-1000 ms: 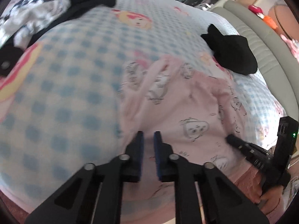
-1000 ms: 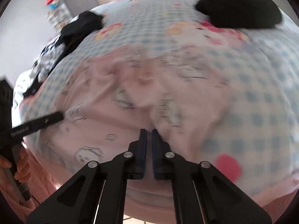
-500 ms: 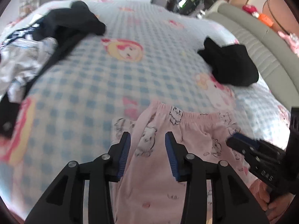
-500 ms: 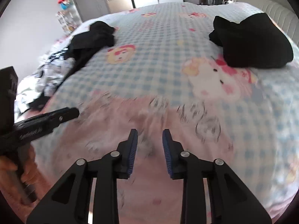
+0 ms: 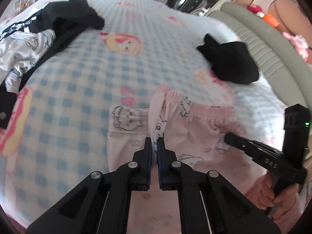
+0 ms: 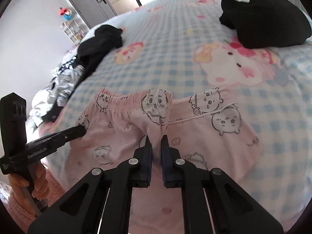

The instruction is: Fold clothes

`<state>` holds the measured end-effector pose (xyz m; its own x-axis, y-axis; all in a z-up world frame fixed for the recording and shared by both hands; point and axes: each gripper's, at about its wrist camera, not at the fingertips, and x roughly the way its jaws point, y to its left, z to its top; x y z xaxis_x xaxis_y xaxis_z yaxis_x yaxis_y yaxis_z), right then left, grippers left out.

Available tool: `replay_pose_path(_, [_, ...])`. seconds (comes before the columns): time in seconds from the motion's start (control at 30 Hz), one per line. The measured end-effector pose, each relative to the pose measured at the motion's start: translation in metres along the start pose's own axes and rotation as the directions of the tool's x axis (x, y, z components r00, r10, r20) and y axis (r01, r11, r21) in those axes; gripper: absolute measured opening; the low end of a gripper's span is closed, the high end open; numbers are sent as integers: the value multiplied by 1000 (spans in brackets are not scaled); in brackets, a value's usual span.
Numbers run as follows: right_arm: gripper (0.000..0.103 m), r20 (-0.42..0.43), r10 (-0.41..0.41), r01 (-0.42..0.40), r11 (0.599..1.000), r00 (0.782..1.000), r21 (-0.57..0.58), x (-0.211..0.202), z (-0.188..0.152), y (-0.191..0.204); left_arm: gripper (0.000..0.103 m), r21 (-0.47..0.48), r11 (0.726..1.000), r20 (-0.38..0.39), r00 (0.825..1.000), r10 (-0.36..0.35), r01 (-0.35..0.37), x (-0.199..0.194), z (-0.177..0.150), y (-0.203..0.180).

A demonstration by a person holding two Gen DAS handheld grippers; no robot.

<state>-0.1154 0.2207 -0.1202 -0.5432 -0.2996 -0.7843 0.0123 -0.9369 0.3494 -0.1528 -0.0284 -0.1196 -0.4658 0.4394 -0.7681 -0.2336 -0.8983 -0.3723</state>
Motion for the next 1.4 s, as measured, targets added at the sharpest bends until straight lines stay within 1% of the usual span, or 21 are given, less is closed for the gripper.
replay_pose_path(0.13, [7,-14,88,-87,996,996,7,-27,1,9,5,-9,999,-42,999,-33,32,-18,-6,-4])
replay_pose_path(0.17, [7,-27,88,-88,996,996,8,-28,2,10,5,-23,999,-50,998,-35,33,-18,-6,0])
replay_pose_path(0.23, [7,-52,84,-83,996,995,9,-29,5,11,6,-12,1000,-35,999,19,-20,-10,-3,7])
replay_pose_path(0.3, [8,-34,6,-6,1000,999,-12,-19,9,9,6,2,998,-25,998,59,-59,0,1,14])
replay_pose_path(0.33, [8,-34,-27,26,1000,999,-10,-7,11,4,9,14,998,-40,997,59,-58,11,3,18])
replay_pose_path(0.37, [8,-34,-58,58,998,998,-7,5,14,-2,10,23,996,-79,993,86,-84,25,4,23])
replay_pose_path(0.4, [8,-57,-99,99,995,993,2,18,14,-9,14,30,991,-124,984,130,-127,40,4,27])
replay_pose_path(0.47, [13,-140,-131,134,991,982,13,47,11,-20,14,31,989,-141,979,147,-144,47,2,29])
replay_pose_path(0.53, [16,-110,-119,123,992,987,29,39,9,-20,15,16,990,-105,984,142,-141,37,1,29])
replay_pose_path(0.63, [28,-37,-114,116,992,993,47,16,5,-16,15,-1,992,17,991,130,-130,6,-2,27])
replay_pose_path(0.7, [29,38,-125,123,991,991,53,-6,1,-11,15,31,994,56,993,103,-105,-5,-6,17])
replay_pose_path(0.77, [29,89,-134,131,991,987,39,-19,-4,0,15,105,993,48,997,57,-61,-5,-13,0])
replay_pose_path(0.83, [31,58,-101,103,994,993,-29,-13,-10,18,15,176,983,4,999,47,-47,8,-22,-18])
replay_pose_path(0.87, [32,23,-106,107,992,994,-60,-4,-14,23,15,192,979,-31,996,78,-70,19,-26,-23])
replay_pose_path(0.9, [32,-13,-114,113,989,993,-91,4,-17,29,15,189,977,-68,991,111,-97,29,-30,-23])
replay_pose_path(0.97, [32,-113,-156,142,982,981,-121,28,-32,32,15,154,982,-123,984,127,-107,39,-36,-17])
replay_pose_path(1.03, [32,-116,-151,136,983,982,-127,25,-42,26,15,102,991,-148,983,104,-89,38,-43,-5])
replay_pose_path(1.13, [30,-118,-143,127,983,983,-134,19,-54,19,15,98,992,-163,982,97,-81,29,-49,7])
replay_pose_path(1.27, [29,-157,-138,114,982,978,-151,11,-58,6,15,112,991,-188,978,91,-71,21,-48,11])
replay_pose_path(1.33, [29,-164,-139,114,981,977,-154,6,-55,6,17,122,991,-150,986,71,-53,14,-41,6])
replay_pose_path(1.4, [31,-128,-123,104,983,984,-148,-7,-52,8,20,132,991,-113,992,53,-38,9,-33,0])
